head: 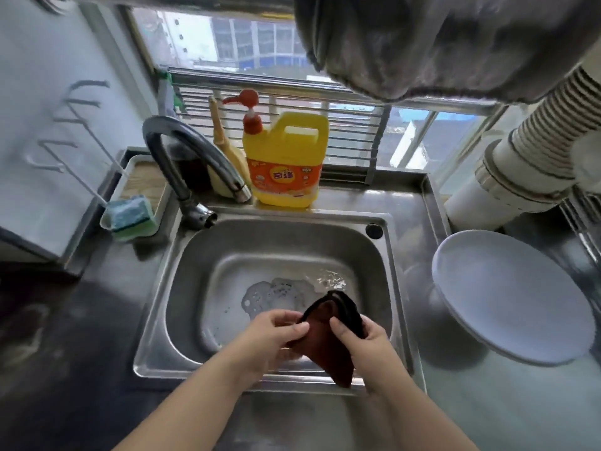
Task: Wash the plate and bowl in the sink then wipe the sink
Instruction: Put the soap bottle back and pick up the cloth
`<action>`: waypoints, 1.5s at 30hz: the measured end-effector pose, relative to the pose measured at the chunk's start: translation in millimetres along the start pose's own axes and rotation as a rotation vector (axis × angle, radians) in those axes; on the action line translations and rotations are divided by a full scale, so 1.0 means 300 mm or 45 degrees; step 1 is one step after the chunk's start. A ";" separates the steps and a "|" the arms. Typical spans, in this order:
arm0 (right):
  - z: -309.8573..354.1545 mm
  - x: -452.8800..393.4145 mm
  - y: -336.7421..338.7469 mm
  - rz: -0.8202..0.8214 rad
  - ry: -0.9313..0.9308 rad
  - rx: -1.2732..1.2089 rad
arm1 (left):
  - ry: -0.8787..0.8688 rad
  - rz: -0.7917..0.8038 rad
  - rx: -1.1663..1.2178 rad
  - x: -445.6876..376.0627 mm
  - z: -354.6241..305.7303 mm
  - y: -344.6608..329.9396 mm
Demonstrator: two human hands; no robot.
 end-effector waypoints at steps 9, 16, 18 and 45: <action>0.084 -0.009 -0.466 0.393 0.098 0.393 | -0.357 -0.810 -0.120 0.157 -0.041 0.509; 0.025 -0.040 -1.028 0.546 0.888 1.525 | -0.400 -1.034 -0.171 0.337 -0.031 0.890; -0.082 -0.052 -1.118 0.526 0.824 1.938 | -0.373 -1.039 -0.157 0.379 -0.014 0.963; -0.477 0.220 -1.208 0.614 0.844 2.152 | -0.360 -0.847 -0.217 0.503 0.052 1.137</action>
Point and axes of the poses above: each hand's wrist, its own x-axis away from the middle knuckle, its own y-axis out of the back of the hand, z = x × y, the point moved 3 cm from there along -x, towards the middle knuckle, and after that the axes turned 7 degrees about -y, right-handed, at the moved point
